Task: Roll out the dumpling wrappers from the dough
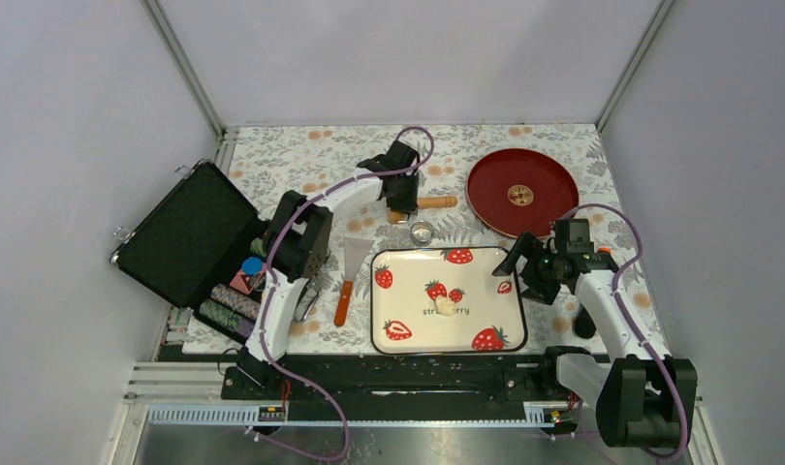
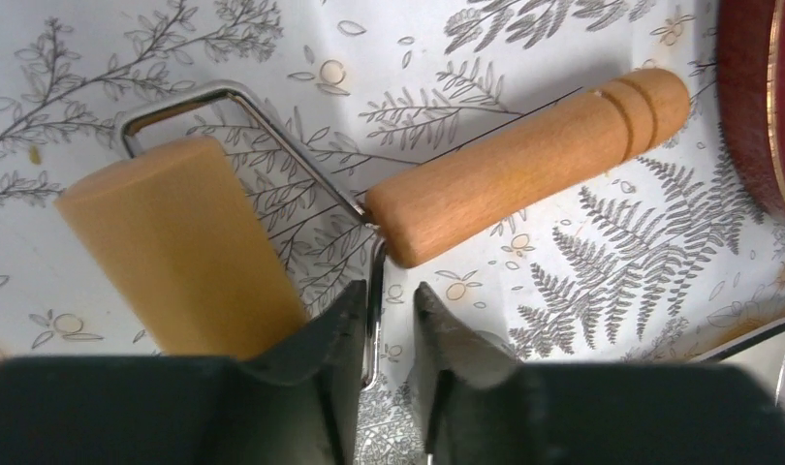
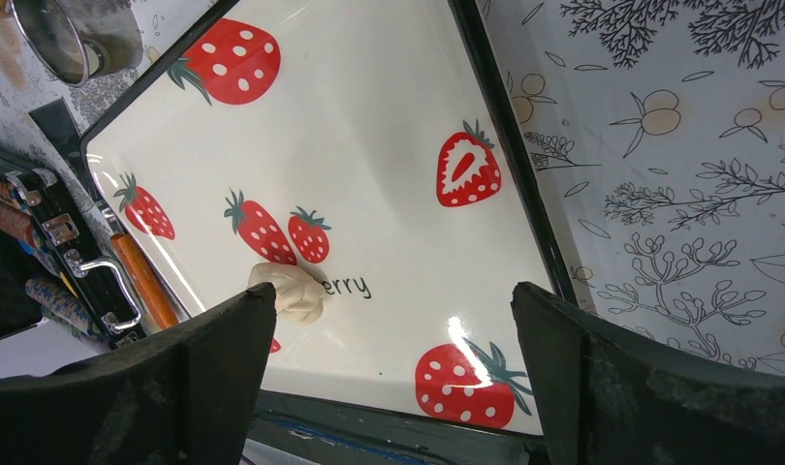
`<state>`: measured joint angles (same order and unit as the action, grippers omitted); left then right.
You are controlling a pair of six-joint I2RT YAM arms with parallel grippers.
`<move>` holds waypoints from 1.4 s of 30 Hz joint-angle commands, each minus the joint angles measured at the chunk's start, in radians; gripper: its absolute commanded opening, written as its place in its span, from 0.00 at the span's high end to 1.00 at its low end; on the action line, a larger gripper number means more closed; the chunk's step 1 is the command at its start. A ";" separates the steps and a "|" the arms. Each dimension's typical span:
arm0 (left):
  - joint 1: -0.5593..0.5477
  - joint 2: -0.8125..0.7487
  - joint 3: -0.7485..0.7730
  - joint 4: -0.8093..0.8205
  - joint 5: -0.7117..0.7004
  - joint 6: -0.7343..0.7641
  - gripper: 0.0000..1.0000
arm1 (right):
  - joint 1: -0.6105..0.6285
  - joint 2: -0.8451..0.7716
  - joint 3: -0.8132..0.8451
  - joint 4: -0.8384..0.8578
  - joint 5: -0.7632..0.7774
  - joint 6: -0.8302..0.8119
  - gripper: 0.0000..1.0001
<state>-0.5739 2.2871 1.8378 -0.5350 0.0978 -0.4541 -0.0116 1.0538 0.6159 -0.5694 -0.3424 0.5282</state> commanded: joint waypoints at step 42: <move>0.075 -0.969 -0.588 -0.072 0.091 0.115 1.00 | 0.007 -0.256 0.101 -0.115 -0.120 0.014 0.01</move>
<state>-0.4961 1.4322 1.3987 -0.6254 0.1226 -0.3550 -0.0116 0.8509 0.6697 -0.6323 -0.3847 0.5289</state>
